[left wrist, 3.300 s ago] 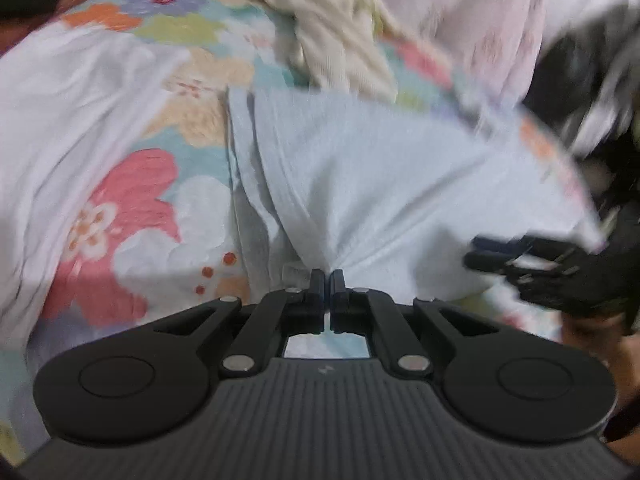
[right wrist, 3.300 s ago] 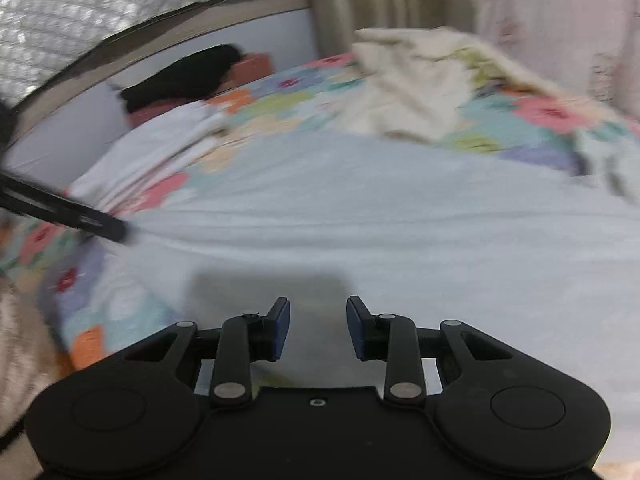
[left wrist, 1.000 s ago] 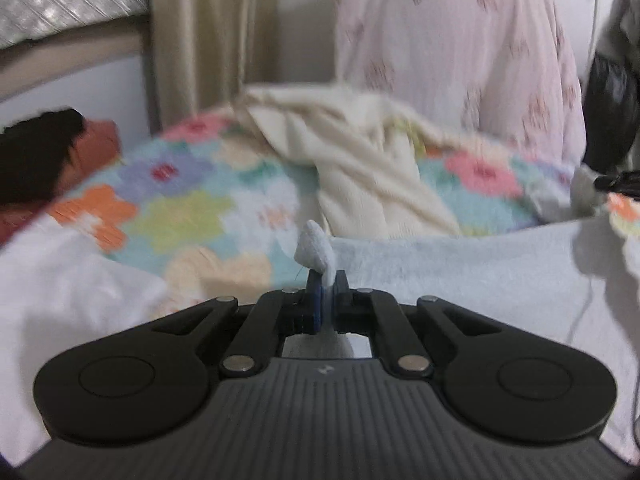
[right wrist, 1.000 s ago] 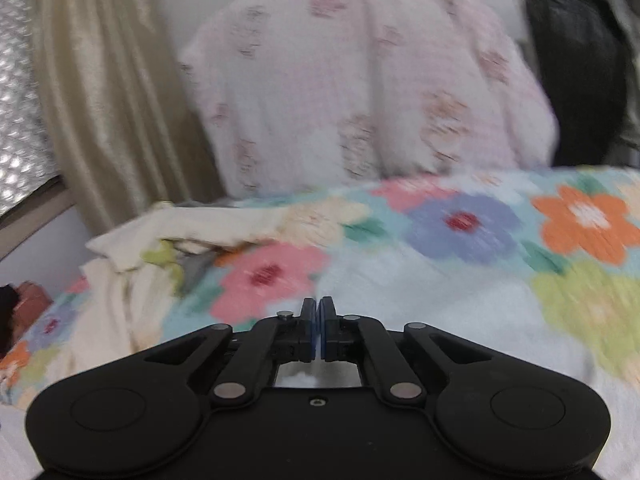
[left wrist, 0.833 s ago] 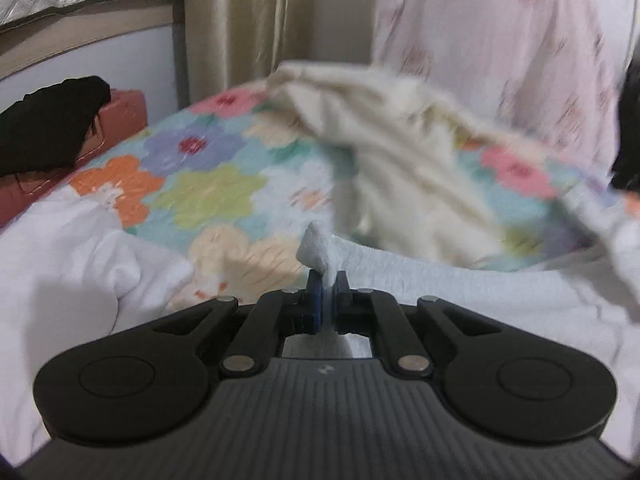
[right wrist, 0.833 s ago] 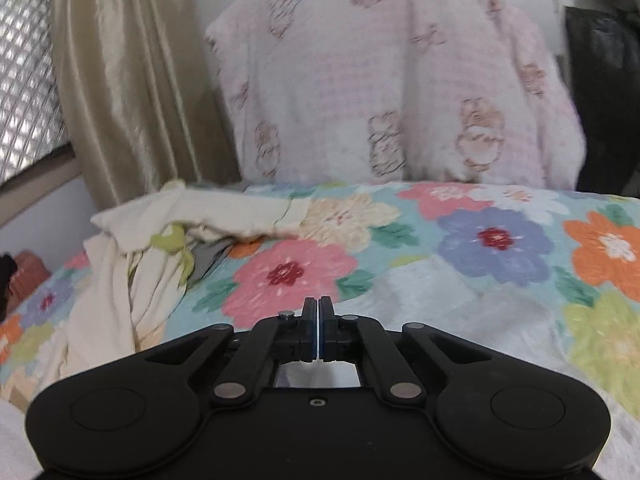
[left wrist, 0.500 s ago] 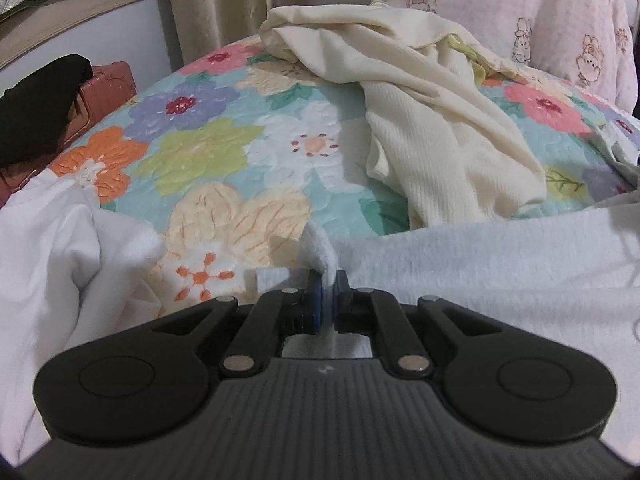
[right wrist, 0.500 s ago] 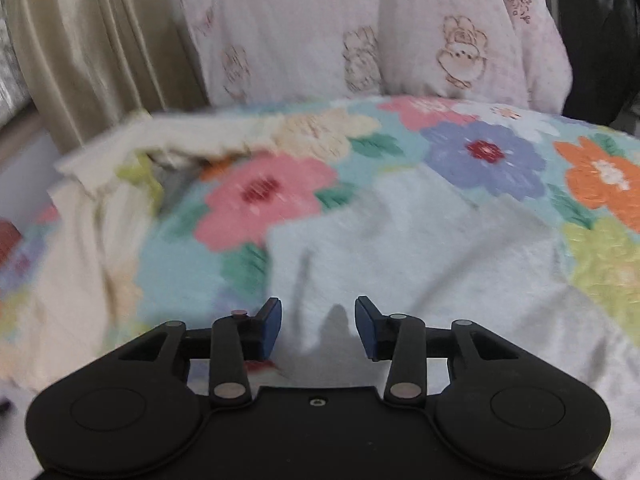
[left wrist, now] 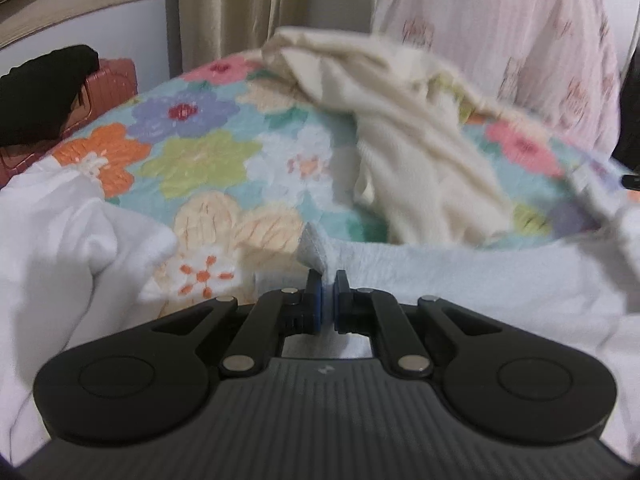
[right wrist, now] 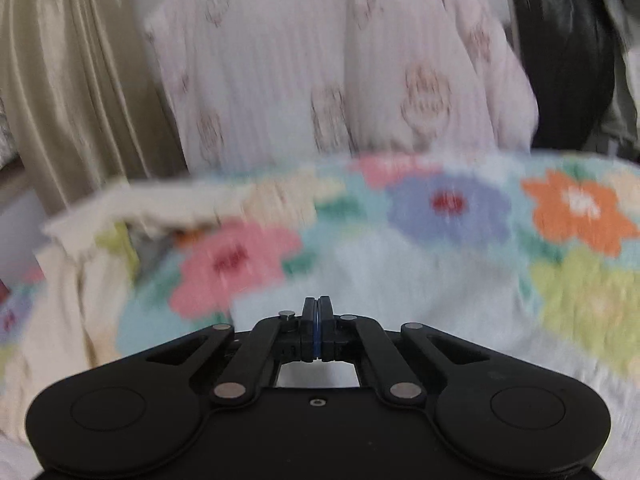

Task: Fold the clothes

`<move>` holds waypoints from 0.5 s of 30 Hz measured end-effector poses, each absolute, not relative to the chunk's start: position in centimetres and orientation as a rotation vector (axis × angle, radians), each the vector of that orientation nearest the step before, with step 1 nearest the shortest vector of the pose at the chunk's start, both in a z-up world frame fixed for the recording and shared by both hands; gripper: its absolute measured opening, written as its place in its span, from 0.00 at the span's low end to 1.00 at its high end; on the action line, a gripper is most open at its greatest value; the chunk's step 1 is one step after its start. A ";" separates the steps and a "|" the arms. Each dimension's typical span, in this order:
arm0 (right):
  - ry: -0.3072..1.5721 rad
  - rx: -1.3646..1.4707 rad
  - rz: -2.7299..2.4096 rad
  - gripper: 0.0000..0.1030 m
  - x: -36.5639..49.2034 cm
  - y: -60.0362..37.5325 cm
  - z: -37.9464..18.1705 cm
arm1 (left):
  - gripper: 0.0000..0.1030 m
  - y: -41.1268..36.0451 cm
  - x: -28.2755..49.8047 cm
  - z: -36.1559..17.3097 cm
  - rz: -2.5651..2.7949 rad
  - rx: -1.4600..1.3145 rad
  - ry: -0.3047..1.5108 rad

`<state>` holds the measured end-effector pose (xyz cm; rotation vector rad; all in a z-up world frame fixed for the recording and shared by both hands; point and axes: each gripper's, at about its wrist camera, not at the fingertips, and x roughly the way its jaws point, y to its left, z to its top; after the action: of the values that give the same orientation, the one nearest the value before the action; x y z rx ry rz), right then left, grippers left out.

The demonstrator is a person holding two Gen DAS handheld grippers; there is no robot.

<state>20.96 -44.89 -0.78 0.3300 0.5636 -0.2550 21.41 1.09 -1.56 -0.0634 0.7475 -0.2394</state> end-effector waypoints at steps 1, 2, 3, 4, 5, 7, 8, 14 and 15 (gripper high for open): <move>0.594 0.326 -0.257 0.00 21.5 -44.8 -0.8 | 0.05 1.2 21.4 -1.5 -0.242 -0.072 0.748; 0.637 0.320 -0.263 0.00 22.2 -44.7 -1.0 | 0.05 1.4 21.5 -1.5 -0.242 -0.078 0.755; 0.680 0.315 -0.268 0.04 22.8 -44.6 -1.3 | 0.05 1.5 21.6 -1.7 -0.240 -0.084 0.765; 0.724 0.309 -0.274 0.10 23.5 -44.5 -1.5 | 0.05 1.5 21.7 -2.0 -0.237 -0.090 0.778; 0.767 0.303 -0.279 0.14 24.1 -44.4 -1.7 | 0.05 1.5 21.8 -2.3 -0.233 -0.097 0.790; 0.831 0.300 -0.288 0.40 24.8 -44.3 -2.6 | 0.05 1.6 21.9 -2.7 -0.229 -0.103 0.806; 0.849 0.305 -0.292 0.43 24.7 -44.3 -3.4 | 0.05 1.6 21.9 -2.8 -0.229 -0.106 0.810; 0.802 0.385 -0.243 0.43 22.1 -44.8 -6.2 | 0.05 1.7 22.2 -3.4 -0.230 -0.114 0.830; 0.809 0.338 -0.236 0.38 22.4 -44.4 -6.4 | 0.05 1.6 22.3 -3.5 -0.229 -0.110 0.832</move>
<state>22.40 -44.41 -6.43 0.3384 0.8094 -0.2357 22.26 1.64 -3.48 -0.1101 0.8315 -0.2285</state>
